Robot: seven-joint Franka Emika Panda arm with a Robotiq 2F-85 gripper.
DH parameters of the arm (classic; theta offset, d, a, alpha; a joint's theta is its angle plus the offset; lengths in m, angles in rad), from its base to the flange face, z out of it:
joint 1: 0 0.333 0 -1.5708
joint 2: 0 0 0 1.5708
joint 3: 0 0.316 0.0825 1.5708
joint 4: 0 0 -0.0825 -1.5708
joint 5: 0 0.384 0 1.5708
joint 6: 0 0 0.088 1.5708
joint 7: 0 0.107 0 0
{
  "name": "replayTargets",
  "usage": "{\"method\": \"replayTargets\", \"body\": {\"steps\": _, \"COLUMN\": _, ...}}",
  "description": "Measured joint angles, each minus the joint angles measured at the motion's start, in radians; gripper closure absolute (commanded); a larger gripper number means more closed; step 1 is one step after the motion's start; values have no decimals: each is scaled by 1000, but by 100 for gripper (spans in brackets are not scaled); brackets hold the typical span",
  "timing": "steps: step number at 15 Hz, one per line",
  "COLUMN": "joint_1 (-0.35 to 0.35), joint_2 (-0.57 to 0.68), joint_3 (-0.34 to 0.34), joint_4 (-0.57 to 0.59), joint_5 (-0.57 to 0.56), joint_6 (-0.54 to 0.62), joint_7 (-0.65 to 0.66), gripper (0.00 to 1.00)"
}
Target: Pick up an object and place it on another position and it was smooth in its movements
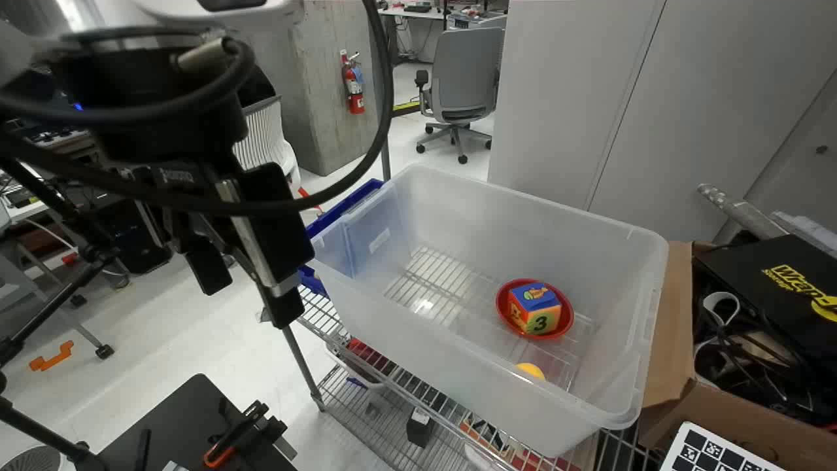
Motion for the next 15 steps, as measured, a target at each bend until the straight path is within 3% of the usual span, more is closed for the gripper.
{"method": "replayTargets", "body": {"steps": 12, "joint_1": 2, "joint_2": 0, "joint_3": -1, "joint_4": 0, "joint_5": 1, "joint_6": 1, "joint_7": 4, "gripper": 0}}
{"method": "replayTargets", "body": {"steps": 15, "joint_1": 2, "joint_2": 29, "joint_3": -2, "joint_4": 2, "joint_5": 32, "joint_6": 55, "joint_7": 57, "gripper": 0}}
